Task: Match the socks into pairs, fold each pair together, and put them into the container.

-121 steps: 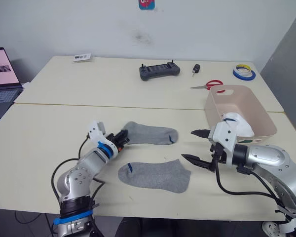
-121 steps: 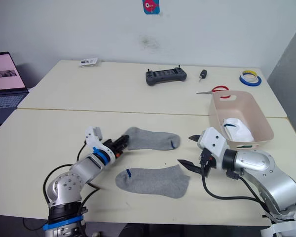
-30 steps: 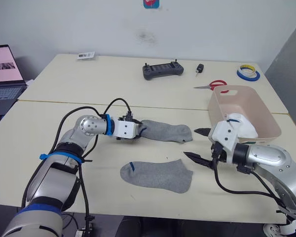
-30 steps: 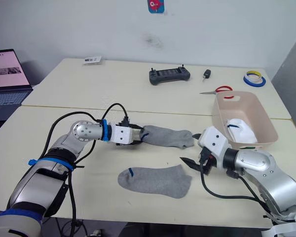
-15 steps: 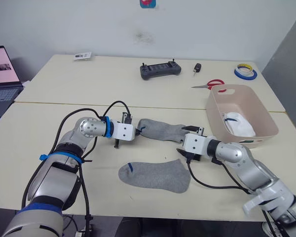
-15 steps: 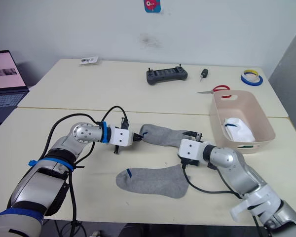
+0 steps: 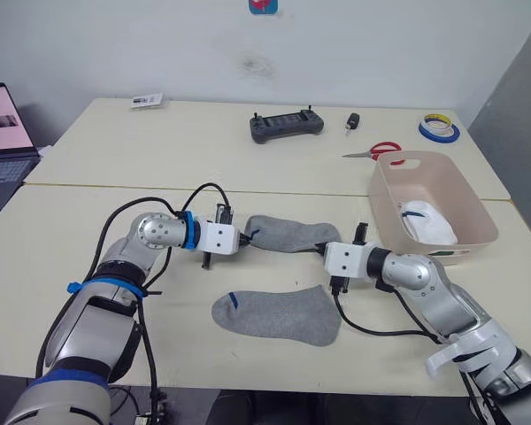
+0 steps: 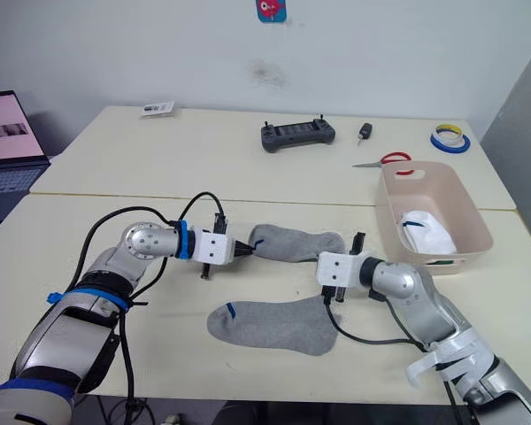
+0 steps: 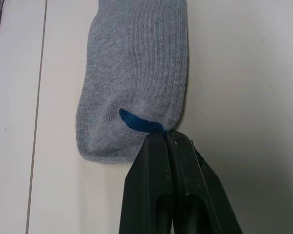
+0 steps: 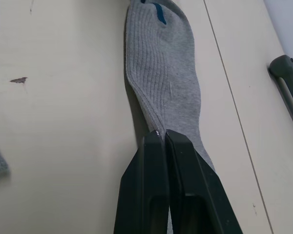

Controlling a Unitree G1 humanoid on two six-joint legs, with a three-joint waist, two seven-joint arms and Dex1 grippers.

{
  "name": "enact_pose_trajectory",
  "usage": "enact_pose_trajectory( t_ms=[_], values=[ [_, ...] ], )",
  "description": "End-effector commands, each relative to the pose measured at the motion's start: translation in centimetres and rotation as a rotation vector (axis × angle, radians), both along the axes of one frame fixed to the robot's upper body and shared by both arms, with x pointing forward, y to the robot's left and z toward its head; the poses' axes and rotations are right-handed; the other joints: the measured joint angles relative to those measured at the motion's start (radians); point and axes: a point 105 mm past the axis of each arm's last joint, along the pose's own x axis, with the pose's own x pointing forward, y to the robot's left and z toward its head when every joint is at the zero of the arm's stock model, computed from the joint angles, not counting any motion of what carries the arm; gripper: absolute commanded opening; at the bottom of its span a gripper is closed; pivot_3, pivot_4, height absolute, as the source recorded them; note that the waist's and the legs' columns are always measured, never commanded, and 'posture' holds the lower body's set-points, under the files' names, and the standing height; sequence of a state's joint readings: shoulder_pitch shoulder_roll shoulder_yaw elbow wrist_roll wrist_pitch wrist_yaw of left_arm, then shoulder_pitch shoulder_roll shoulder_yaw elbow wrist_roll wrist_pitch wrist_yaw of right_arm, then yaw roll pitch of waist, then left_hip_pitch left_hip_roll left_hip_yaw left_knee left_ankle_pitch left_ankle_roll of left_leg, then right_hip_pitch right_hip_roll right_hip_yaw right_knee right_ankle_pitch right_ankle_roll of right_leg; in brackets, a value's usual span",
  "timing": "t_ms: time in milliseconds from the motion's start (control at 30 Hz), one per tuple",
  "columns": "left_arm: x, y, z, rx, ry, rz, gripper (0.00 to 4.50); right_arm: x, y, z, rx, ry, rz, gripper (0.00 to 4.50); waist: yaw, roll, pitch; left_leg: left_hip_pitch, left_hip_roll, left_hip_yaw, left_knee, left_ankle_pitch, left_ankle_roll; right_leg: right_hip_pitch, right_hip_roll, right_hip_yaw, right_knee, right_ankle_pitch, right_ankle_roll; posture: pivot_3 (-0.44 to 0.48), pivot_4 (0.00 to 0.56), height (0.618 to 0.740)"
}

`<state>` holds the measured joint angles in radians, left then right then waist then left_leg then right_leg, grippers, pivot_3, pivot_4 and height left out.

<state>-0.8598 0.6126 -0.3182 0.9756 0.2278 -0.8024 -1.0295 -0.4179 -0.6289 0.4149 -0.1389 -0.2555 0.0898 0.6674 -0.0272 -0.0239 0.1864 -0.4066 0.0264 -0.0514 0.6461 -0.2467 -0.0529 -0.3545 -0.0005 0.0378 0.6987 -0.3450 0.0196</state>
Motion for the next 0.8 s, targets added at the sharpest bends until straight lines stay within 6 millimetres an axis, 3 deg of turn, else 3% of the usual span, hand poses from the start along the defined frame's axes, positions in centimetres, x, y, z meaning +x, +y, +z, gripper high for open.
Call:
enact_pose_trajectory(
  t_ms=[33, 233, 467, 533, 667, 800],
  values=[
    [0.0, 0.2, 1.3, -0.029, -0.028, -0.003, 0.00, 0.2, -0.1, 1.4, 0.012, -0.047, 0.011, 0.03, 0.000, 0.000, 0.000, 0.000, 0.000, 0.000, 0.000, 0.000, 0.000, 0.000, 0.000, 0.000, 0.000, 0.000, 0.000, 0.000, 0.150, 0.737],
    [-0.8, 0.0, 2.8, -0.054, 0.006, -0.051, 0.00, -0.8, -0.1, 2.9, 0.068, -0.015, 0.042, 0.03, -0.001, 0.000, 0.000, 0.000, 0.000, 0.000, 0.000, 0.000, 0.000, 0.000, 0.000, 0.000, 0.000, 0.000, 0.000, 0.000, 0.150, 0.737],
    [-4.1, -0.1, 6.9, -0.125, 0.147, -0.083, 0.00, -3.4, 0.6, 6.7, 0.192, 0.067, 0.129, 0.03, -0.004, 0.000, 0.000, 0.000, 0.002, -0.002, 0.000, 0.001, -0.002, 0.000, -0.002, 0.001, 0.001, 0.000, 0.000, 0.000, 0.150, 0.737],
    [-6.2, 0.3, 7.9, -0.138, 0.249, -0.079, 0.00, -5.2, 1.0, 7.5, 0.246, 0.160, 0.184, 0.03, -0.006, 0.000, 0.000, 0.000, 0.002, -0.002, 0.000, 0.001, -0.002, 0.001, -0.002, 0.001, 0.000, 0.000, 0.000, 0.000, 0.150, 0.737],
    [-12.4, 1.1, 8.8, -0.141, 0.568, -0.068, 0.00, -9.7, 1.1, 7.6, 0.239, 0.413, 0.306, 0.03, -0.012, 0.001, 0.000, 0.000, 0.004, -0.003, -0.001, 0.000, 0.000, 0.001, -0.002, 0.003, 0.000, 0.000, 0.000, 0.000, 0.150, 0.737],
    [-17.2, 1.0, 8.2, -0.160, 0.820, -0.041, 0.00, -12.3, 0.7, 6.9, 0.208, 0.579, 0.342, 0.03, -0.006, 0.001, 0.001, 0.005, 0.003, -0.004, -0.001, 0.000, 0.001, 0.006, -0.002, 0.003, 0.000, 0.000, -0.001, 0.000, 0.150, 0.737]
  ],
)
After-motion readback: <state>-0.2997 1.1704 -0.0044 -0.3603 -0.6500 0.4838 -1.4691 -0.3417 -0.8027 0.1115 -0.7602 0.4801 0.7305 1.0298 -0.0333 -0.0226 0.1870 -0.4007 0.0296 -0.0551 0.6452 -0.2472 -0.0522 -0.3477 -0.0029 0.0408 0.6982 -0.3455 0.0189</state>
